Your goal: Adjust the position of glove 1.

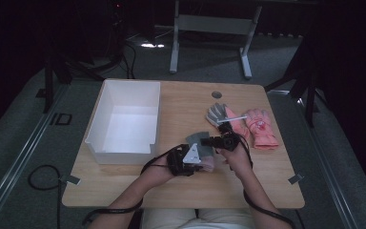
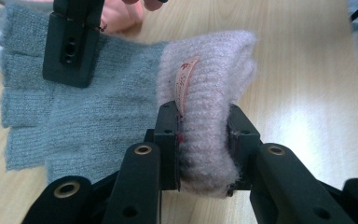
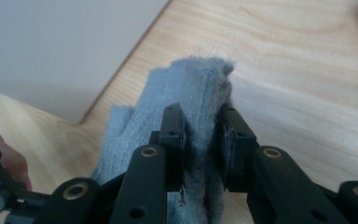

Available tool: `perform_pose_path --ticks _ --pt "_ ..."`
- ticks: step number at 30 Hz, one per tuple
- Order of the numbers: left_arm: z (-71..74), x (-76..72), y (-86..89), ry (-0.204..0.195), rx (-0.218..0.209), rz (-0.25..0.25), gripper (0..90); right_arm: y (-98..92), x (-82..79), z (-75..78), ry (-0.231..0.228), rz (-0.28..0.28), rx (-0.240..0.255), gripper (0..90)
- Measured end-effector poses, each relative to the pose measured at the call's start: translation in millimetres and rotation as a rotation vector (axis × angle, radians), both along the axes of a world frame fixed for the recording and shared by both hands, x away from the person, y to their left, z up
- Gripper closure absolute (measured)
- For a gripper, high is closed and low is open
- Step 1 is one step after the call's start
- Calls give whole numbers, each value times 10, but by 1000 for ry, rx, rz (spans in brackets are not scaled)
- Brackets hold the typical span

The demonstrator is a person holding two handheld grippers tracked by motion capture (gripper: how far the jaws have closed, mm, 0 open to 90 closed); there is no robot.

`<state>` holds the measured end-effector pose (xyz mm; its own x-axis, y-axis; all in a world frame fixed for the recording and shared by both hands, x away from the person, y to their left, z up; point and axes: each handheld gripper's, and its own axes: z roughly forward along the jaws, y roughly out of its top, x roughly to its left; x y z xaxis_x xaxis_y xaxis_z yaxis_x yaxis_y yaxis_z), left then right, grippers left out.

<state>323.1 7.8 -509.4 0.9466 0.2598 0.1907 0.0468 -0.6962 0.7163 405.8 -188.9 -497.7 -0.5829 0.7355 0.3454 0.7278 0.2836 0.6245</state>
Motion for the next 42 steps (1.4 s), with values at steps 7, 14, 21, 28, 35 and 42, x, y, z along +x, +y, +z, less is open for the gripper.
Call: perform_pose_path --ticks 7,14,21,28,35,42 --pt "326 33 54 -18 -3 -15 707 -11 -39 293 -53 5 21 740" --pt "591 60 74 -48 42 -31 707 6 -48 518 -93 6 23 741" --pt "842 120 198 -62 71 -39 707 116 -1 729 -124 16 31 741" --pt "1018 189 356 -79 101 -48 707 299 64 909 -152 35 19 741" --pt "1151 205 510 -98 121 -39 706 469 108 1025 -162 48 33 743" --pt "1304 206 776 -138 145 -10 704 753 173 1192 -196 78 44 743"
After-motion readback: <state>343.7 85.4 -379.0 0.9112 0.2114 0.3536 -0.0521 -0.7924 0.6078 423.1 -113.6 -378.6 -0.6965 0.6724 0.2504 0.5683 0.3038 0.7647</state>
